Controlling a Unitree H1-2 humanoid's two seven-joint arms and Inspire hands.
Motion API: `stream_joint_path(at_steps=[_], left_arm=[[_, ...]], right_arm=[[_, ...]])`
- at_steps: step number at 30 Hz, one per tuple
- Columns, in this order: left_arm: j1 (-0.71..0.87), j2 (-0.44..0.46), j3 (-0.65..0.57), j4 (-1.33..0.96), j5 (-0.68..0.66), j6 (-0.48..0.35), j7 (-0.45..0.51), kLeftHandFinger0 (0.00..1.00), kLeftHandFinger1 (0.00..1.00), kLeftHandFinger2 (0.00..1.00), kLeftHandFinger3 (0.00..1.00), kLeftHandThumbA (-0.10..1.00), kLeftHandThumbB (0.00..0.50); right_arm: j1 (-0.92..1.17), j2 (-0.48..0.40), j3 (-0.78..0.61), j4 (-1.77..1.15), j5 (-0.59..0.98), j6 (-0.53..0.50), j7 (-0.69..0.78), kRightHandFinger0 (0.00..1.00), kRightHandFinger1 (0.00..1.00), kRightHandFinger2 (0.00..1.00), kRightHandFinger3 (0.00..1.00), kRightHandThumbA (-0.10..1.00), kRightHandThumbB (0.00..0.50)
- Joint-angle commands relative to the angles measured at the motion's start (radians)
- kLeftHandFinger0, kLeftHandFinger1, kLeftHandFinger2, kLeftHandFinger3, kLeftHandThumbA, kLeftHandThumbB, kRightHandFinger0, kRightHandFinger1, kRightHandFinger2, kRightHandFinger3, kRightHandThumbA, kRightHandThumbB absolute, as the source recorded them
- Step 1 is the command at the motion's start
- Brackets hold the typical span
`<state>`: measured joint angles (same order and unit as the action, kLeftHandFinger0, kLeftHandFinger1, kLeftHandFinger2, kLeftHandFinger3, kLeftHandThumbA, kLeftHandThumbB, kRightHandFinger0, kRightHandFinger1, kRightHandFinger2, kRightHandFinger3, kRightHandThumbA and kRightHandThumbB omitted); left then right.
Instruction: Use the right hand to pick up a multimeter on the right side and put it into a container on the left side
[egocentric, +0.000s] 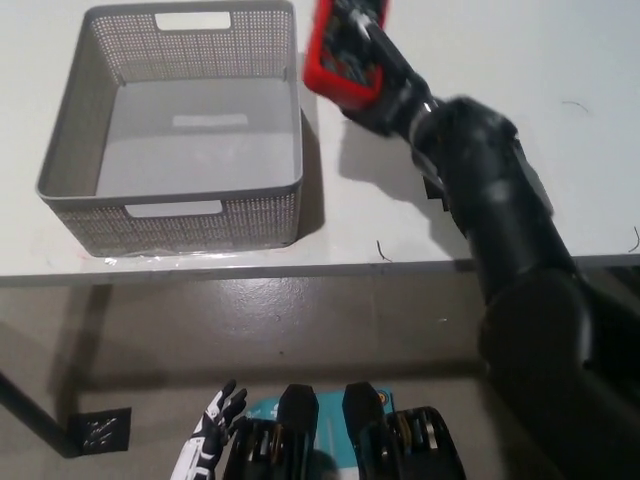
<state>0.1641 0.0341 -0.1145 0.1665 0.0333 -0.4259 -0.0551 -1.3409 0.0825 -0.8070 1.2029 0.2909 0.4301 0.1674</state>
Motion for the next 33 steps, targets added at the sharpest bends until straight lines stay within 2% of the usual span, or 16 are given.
stream_joint_path(at_steps=[1, 4, 6, 8, 11, 13, 14, 15, 16, 17, 19, 20, 24, 26, 29, 33], left_arm=[[0.022, -0.011, -0.011, -0.010, 0.017, -0.044, 0.008, 1.00, 1.00, 1.00, 1.00, 1.00, 0.410], [0.024, -0.006, -0.010, -0.011, 0.010, -0.044, -0.001, 1.00, 1.00, 1.00, 1.00, 1.00, 0.406], [0.016, -0.003, -0.009, -0.010, 0.008, -0.044, -0.005, 1.00, 1.00, 1.00, 1.00, 1.00, 0.403], [0.011, -0.004, -0.011, -0.007, 0.005, -0.044, -0.009, 1.00, 1.00, 1.00, 1.00, 1.00, 0.405], [-0.003, -0.013, -0.026, 0.012, 0.020, -0.044, -0.010, 1.00, 1.00, 1.00, 1.00, 1.00, 0.421], [-0.009, -0.014, -0.031, 0.014, 0.025, -0.044, -0.009, 1.00, 1.00, 1.00, 1.00, 1.00, 0.414], [-0.010, -0.014, -0.032, 0.014, 0.028, -0.044, -0.010, 1.00, 1.00, 1.00, 1.00, 1.00, 0.419], [-0.005, -0.015, -0.035, 0.011, 0.028, -0.044, -0.011, 1.00, 1.00, 1.00, 1.00, 1.00, 0.423], [-0.004, -0.016, -0.036, 0.011, 0.028, -0.044, -0.010, 1.00, 1.00, 1.00, 1.00, 1.00, 0.425], [-0.003, -0.017, -0.038, 0.012, 0.029, -0.044, -0.010, 1.00, 1.00, 1.00, 1.00, 1.00, 0.426], [0.004, -0.016, -0.044, 0.010, 0.021, -0.044, -0.016, 1.00, 1.00, 1.00, 1.00, 1.00, 0.425], [-0.003, -0.015, -0.050, 0.009, 0.029, -0.043, -0.017, 1.00, 1.00, 1.00, 1.00, 1.00, 0.426], [-0.011, -0.018, -0.062, 0.015, 0.041, -0.040, -0.018, 1.00, 1.00, 1.00, 1.00, 1.00, 0.434], [-0.014, -0.017, -0.066, 0.018, 0.046, -0.040, -0.016, 1.00, 1.00, 1.00, 1.00, 1.00, 0.436], [-0.017, -0.016, -0.069, 0.016, 0.038, -0.036, -0.021, 1.00, 1.00, 1.00, 1.00, 1.00, 0.436], [-0.016, -0.015, -0.073, 0.017, 0.035, -0.033, -0.025, 1.00, 1.00, 1.00, 1.00, 1.00, 0.431]], right_arm=[[-0.126, 0.011, 0.040, -0.067, 0.120, 0.040, 0.064, 0.00, 0.05, 0.60, 1.00, -0.10, 0.128], [-0.135, 0.005, 0.076, -0.096, 0.126, 0.033, 0.075, 0.00, 0.07, 0.59, 1.00, -0.10, 0.147], [-0.147, -0.005, 0.101, -0.104, 0.133, 0.036, 0.084, 0.00, 0.09, 0.62, 1.00, -0.10, 0.122], [-0.152, -0.013, 0.124, -0.112, 0.140, 0.040, 0.075, 0.00, 0.09, 0.65, 1.00, -0.10, 0.130], [-0.163, -0.021, 0.223, -0.117, 0.067, 0.014, 0.032, 0.00, 0.11, 0.69, 0.98, -0.10, 0.112], [-0.168, -0.025, 0.308, -0.086, 0.002, -0.043, 0.006, 0.00, 0.22, 0.76, 0.78, -0.10, 0.112], [-0.170, -0.025, 0.356, -0.060, -0.038, -0.079, -0.013, 0.00, 0.26, 0.79, 0.82, -0.10, 0.115], [-0.170, -0.024, 0.426, -0.029, -0.093, -0.116, -0.037, 0.00, 0.30, 0.82, 0.94, -0.10, 0.149], [-0.169, -0.027, 0.474, -0.013, -0.120, -0.137, -0.048, 0.00, 0.34, 0.87, 1.00, -0.10, 0.162], [-0.168, -0.029, 0.496, -0.007, -0.126, -0.145, -0.052, 0.00, 0.34, 0.87, 1.00, -0.10, 0.161], [-0.160, -0.033, 0.589, 0.034, -0.176, -0.199, -0.052, 0.00, 0.44, 0.91, 0.85, -0.10, 0.151], [-0.160, -0.035, 0.662, 0.055, -0.226, -0.222, -0.072, 0.00, 0.42, 0.87, 0.76, -0.10, 0.147], [-0.149, -0.039, 0.759, 0.075, -0.263, -0.252, -0.094, 0.00, 0.35, 0.73, 0.67, -0.10, 0.155], [-0.141, -0.039, 0.779, 0.082, -0.255, -0.263, -0.099, 0.00, 0.34, 0.71, 0.69, -0.10, 0.158], [-0.140, -0.039, 0.776, 0.086, -0.236, -0.255, -0.113, 0.00, 0.39, 0.75, 0.78, -0.10, 0.151], [-0.141, -0.040, 0.769, 0.094, -0.223, -0.252, -0.117, 0.00, 0.35, 0.74, 0.73, -0.10, 0.160]])
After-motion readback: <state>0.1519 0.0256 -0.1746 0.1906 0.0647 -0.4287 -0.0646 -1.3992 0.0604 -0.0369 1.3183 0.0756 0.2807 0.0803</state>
